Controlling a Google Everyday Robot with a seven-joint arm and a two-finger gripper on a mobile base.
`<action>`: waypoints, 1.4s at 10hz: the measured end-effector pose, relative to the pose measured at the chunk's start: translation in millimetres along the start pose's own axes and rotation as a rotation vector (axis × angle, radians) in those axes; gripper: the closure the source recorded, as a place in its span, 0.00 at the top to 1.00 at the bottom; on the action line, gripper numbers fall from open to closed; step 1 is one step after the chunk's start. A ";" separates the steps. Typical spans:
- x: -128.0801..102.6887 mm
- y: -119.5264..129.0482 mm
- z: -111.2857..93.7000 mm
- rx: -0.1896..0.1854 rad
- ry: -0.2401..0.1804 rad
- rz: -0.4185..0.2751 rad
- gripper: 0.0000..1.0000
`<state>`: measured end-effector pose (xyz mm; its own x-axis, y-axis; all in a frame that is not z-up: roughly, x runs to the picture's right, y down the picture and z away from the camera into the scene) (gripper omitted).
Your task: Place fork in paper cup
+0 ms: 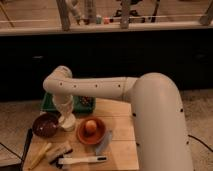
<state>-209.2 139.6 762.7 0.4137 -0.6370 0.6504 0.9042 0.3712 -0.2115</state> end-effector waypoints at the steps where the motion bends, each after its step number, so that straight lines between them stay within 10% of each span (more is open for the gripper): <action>1: -2.1 -0.2 -0.2 0.000 -0.005 -0.003 0.00; 8: -15.7 4.8 -1.0 -0.008 -0.031 -0.011 0.01; 14: -17.1 5.7 -1.7 -0.011 -0.045 0.003 0.59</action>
<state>-211.0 151.4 749.2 0.4117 -0.6046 0.6819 0.9040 0.3658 -0.2215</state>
